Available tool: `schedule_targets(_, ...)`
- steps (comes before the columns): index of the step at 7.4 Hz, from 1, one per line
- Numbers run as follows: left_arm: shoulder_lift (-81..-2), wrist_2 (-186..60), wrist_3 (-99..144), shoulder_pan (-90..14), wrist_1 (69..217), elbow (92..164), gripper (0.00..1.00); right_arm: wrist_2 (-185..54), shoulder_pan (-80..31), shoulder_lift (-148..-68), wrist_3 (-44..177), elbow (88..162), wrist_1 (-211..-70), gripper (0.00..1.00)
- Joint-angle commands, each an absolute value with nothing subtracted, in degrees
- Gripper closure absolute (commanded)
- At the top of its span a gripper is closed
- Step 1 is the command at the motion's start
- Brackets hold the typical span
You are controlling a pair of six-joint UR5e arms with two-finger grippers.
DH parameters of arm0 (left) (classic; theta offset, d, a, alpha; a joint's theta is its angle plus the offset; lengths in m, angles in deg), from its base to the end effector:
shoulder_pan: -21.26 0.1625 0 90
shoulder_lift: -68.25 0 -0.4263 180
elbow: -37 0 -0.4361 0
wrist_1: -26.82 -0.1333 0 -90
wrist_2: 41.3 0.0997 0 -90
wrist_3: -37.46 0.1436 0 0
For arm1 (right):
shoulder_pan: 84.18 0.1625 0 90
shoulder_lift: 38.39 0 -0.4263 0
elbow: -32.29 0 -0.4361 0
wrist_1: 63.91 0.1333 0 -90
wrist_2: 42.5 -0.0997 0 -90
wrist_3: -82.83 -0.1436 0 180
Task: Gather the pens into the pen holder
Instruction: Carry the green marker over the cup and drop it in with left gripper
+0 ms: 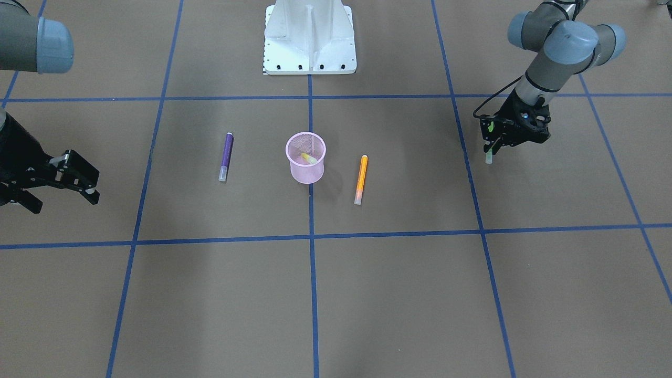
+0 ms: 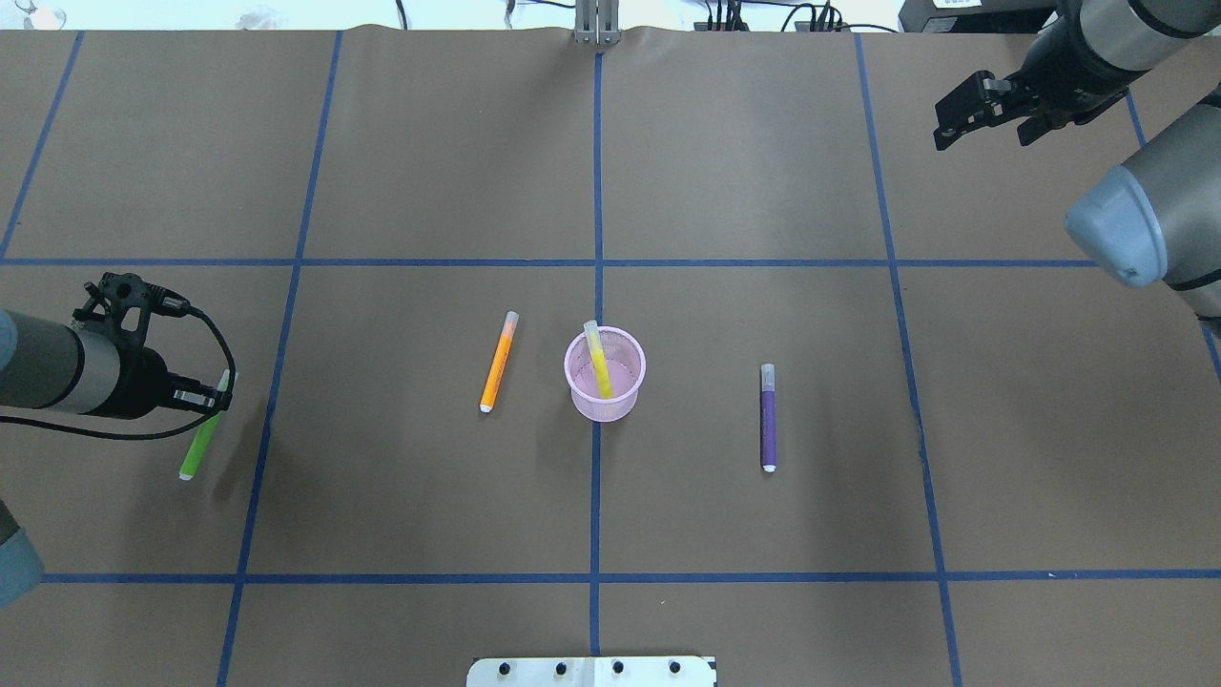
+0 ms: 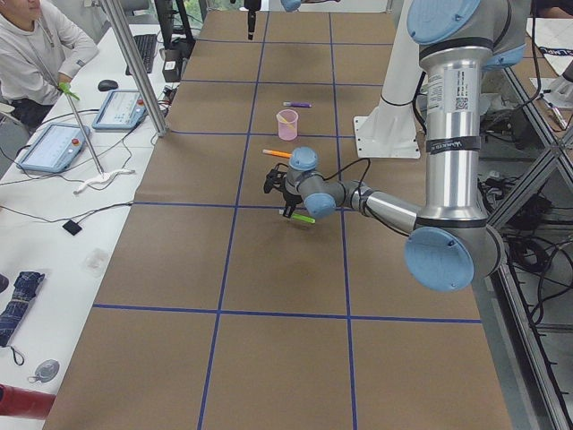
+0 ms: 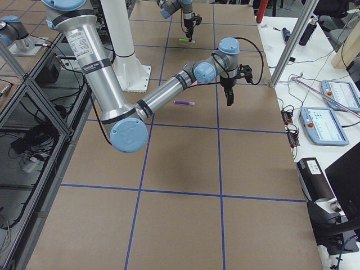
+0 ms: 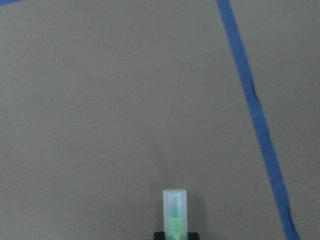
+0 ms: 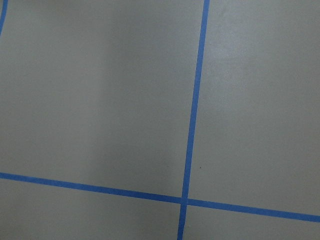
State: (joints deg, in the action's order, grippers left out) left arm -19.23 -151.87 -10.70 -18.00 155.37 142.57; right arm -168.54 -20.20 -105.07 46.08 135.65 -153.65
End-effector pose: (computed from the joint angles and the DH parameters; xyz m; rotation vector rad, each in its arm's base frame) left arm 0.3915 -0.4270 0.4953 0.3252 0.8947 0.2032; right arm -0.2492 -0.6217 0.3264 0.2155 -0.8409 -0.0273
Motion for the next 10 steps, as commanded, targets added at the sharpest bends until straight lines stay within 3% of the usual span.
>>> schedule_targets(1,-29.07,-145.93,-10.70,-18.03,160.82,142.92,1.00,-168.62,-20.20,-106.14,46.26,135.65,-153.30,0.00)
schedule_targets(5,-45.55,-144.06,-10.88,-14.36,170.37,141.43,1.00,-168.36,-20.20,-106.68,47.14,135.74,-153.12,0.00)
schedule_targets(7,-50.56,-135.82,-9.31,-9.09,186.79,132.15,1.00,-167.84,-20.20,-106.68,47.14,135.83,-152.95,0.00)
schedule_targets(10,-52.60,-128.07,-2.00,-3.99,196.51,125.27,1.00,-167.83,-20.20,-106.59,47.06,136.00,-152.95,0.00)
